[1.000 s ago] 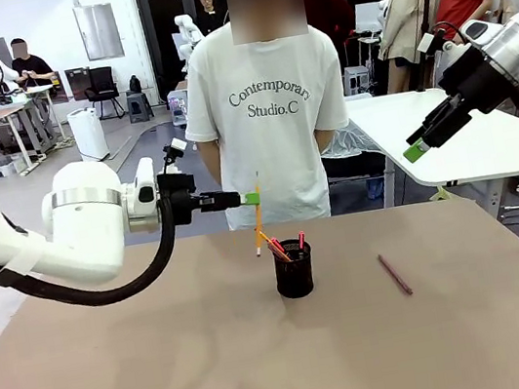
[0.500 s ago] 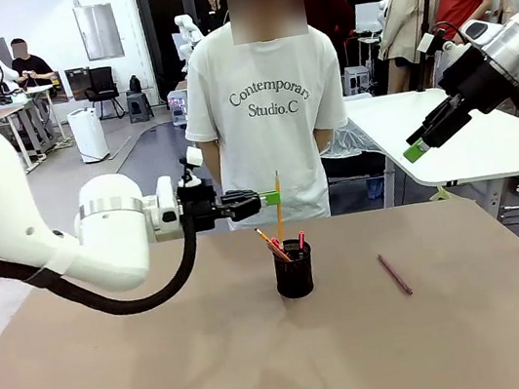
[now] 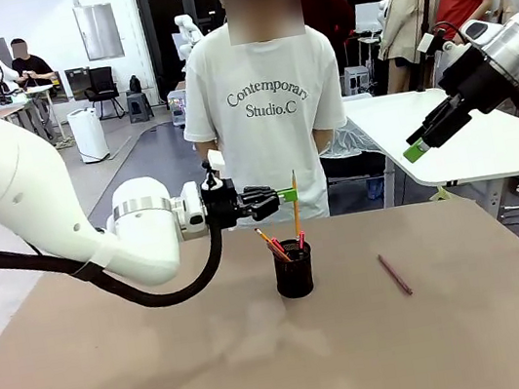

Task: Place the pens into the pen holder.
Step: Pick up a writing instrument from the table and place it into the Pen holder.

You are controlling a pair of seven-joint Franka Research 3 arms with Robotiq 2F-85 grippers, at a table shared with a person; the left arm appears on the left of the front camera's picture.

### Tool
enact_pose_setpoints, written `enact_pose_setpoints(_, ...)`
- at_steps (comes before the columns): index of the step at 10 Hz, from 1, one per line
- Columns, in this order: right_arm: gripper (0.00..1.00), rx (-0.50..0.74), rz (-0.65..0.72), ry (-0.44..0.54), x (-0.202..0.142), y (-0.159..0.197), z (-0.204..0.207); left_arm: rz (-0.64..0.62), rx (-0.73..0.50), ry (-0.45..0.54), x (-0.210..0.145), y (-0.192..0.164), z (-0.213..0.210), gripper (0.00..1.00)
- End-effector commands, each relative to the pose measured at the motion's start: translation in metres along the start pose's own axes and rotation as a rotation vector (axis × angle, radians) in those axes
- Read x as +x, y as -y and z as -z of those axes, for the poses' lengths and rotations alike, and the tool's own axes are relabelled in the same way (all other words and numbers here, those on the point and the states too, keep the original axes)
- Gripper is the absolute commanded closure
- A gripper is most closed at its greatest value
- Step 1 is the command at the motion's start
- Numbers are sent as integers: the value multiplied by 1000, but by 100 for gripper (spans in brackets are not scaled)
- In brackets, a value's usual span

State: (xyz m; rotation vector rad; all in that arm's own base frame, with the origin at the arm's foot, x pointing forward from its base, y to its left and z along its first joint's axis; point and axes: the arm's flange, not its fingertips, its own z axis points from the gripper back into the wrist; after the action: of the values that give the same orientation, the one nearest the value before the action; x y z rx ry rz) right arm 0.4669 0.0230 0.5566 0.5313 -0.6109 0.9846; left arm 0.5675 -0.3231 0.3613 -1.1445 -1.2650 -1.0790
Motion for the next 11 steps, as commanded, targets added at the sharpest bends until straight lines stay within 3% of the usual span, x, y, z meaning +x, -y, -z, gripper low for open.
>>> enact_pose_setpoints(1,0,5,-7,13,0,0,-1,4,13,14,-5,-6,-1,100)
enact_pose_setpoints(2,0,5,-7,13,0,0,-1,1,14,15,-7,-8,-2,100)
enact_pose_setpoints(7,0,5,-7,13,0,0,-1,4,-6,-1,-6,-7,-5,0)
enact_pose_setpoints(11,0,5,-7,13,0,0,-1,12,-37,-30,-4,-4,-6,0)
